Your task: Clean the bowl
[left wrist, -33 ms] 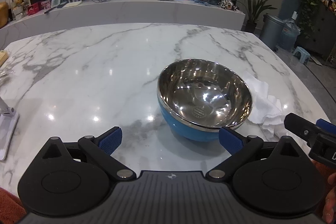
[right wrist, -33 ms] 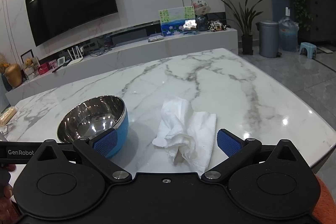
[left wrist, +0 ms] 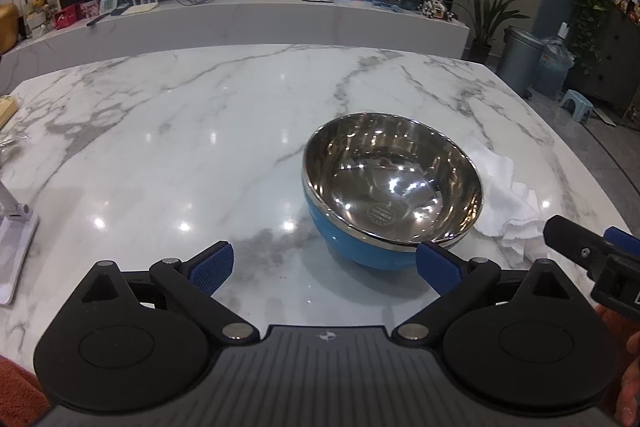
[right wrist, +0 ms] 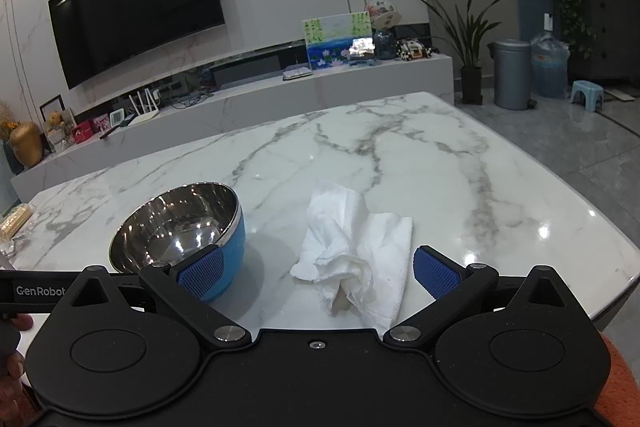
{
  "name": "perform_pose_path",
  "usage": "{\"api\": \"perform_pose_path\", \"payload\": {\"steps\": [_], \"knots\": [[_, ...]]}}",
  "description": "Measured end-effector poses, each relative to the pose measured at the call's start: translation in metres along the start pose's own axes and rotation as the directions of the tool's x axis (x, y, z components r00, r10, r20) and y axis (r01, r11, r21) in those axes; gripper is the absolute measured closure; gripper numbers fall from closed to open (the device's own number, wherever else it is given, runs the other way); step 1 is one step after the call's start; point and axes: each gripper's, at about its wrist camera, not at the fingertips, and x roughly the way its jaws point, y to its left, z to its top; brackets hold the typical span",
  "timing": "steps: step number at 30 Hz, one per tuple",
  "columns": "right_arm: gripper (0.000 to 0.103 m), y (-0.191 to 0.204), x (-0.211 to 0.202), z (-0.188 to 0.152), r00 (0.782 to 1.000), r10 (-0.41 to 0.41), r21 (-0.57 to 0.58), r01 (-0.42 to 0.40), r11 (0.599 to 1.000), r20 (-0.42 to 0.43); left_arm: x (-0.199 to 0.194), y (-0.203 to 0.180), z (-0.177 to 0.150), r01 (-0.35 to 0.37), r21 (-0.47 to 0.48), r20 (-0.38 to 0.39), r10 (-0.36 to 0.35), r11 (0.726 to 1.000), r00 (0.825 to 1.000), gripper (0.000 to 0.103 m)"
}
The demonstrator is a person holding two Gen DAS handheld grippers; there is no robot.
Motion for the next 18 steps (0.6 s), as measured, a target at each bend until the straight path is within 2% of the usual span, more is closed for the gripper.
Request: {"api": "perform_pose_path", "payload": {"steps": [6,18], "knots": [[0.001,0.0013,-0.0004,0.0,1.0,0.006,0.008,-0.006,1.0,0.001,-0.0013,0.0047,-0.0016,0.01,-0.04,0.018,-0.009,0.999,1.0,0.005],[0.001,0.0007,-0.0007,0.0003,1.0,0.014,0.026,-0.014,1.0,0.0,-0.0004,-0.0011,-0.0023,-0.003,-0.011,-0.009,0.003,1.0,1.0,0.009]]}}
